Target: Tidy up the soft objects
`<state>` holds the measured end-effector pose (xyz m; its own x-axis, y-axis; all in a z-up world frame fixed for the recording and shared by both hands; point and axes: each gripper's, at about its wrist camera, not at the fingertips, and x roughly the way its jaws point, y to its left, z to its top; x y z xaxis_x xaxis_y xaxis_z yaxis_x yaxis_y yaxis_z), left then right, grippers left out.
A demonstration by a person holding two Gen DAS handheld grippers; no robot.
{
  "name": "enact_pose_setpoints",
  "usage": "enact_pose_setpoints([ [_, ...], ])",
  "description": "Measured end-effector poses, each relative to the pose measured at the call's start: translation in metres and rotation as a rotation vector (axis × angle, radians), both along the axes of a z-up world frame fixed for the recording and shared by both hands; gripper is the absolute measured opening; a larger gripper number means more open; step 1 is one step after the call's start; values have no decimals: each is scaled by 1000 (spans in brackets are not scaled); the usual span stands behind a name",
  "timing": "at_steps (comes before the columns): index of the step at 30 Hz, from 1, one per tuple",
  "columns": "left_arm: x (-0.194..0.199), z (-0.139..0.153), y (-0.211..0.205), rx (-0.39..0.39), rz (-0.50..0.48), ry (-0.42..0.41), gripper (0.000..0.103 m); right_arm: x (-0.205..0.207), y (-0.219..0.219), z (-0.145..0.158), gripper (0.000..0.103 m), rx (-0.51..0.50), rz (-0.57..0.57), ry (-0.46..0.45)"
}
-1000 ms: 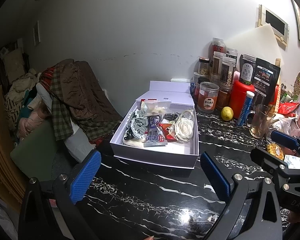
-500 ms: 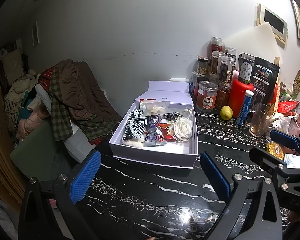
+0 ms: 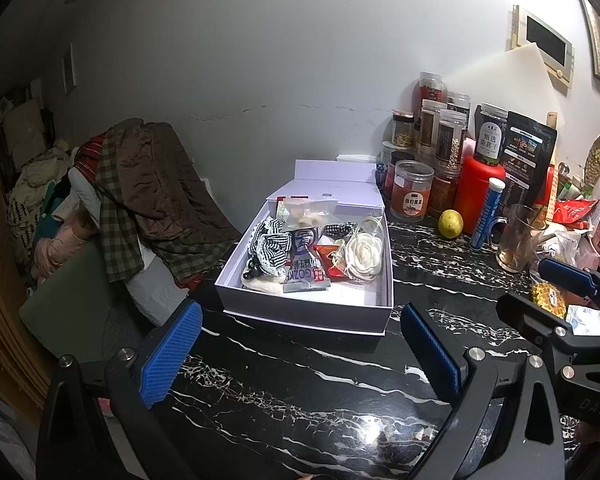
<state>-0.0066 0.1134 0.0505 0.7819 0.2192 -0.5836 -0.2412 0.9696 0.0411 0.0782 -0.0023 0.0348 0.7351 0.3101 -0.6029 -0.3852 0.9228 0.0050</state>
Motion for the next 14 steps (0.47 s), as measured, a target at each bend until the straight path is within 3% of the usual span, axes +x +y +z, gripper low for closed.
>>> enact_pose_setpoints([
  [14, 4, -4, 3, -12, -12, 9, 101, 6, 1, -6, 76, -7, -2, 27],
])
